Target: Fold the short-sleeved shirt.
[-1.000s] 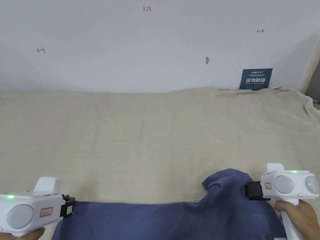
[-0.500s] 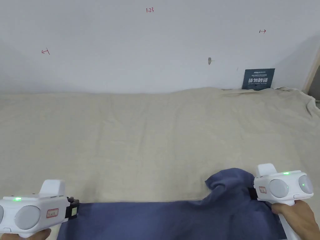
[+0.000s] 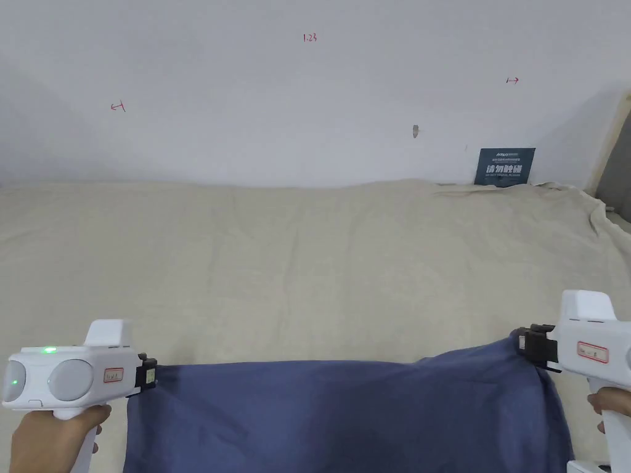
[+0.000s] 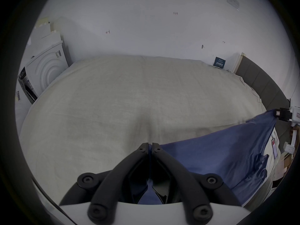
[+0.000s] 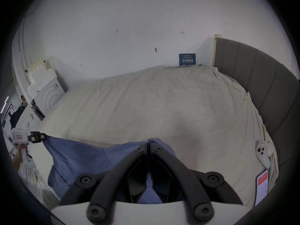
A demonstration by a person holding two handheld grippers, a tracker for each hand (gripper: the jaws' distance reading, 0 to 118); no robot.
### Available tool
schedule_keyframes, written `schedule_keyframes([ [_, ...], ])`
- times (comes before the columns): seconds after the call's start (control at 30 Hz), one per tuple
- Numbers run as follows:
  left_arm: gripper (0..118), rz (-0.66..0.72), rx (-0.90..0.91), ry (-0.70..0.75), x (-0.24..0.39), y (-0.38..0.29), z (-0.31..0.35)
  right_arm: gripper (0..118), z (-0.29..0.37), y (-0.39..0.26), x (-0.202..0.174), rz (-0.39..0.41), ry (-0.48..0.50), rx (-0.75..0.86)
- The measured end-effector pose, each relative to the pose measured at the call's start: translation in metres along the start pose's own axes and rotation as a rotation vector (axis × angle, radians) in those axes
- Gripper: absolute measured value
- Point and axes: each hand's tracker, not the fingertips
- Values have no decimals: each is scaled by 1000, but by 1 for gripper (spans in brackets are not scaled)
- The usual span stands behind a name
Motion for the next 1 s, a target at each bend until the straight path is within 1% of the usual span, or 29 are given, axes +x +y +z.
schedule_keyframes([
  [0.07,0,3,9,4,-4,-4,12,1,24,-5,1,-1,11,18],
  [0.17,0,0,21,1,-10,-14,32,1,59,-18,2,-22,44,40],
  [0.27,0,0,23,-7,-14,-30,53,1,87,-38,3,-32,54,50],
  [0.5,0,18,-10,-17,-20,-84,83,1,133,-98,3,-44,44,45],
  [0.7,0,16,-68,-10,-19,-135,94,1,147,-151,0,-59,11,-14],
  [0.8,0,8,-105,-8,-22,-161,87,1,144,-179,3,-86,-6,-59],
  [0.87,0,7,-130,-3,-23,-176,83,1,139,-199,6,-111,-28,-94],
  [1.0,0,-22,-166,18,-20,-201,75,1,129,-233,7,-122,-80,-156],
])
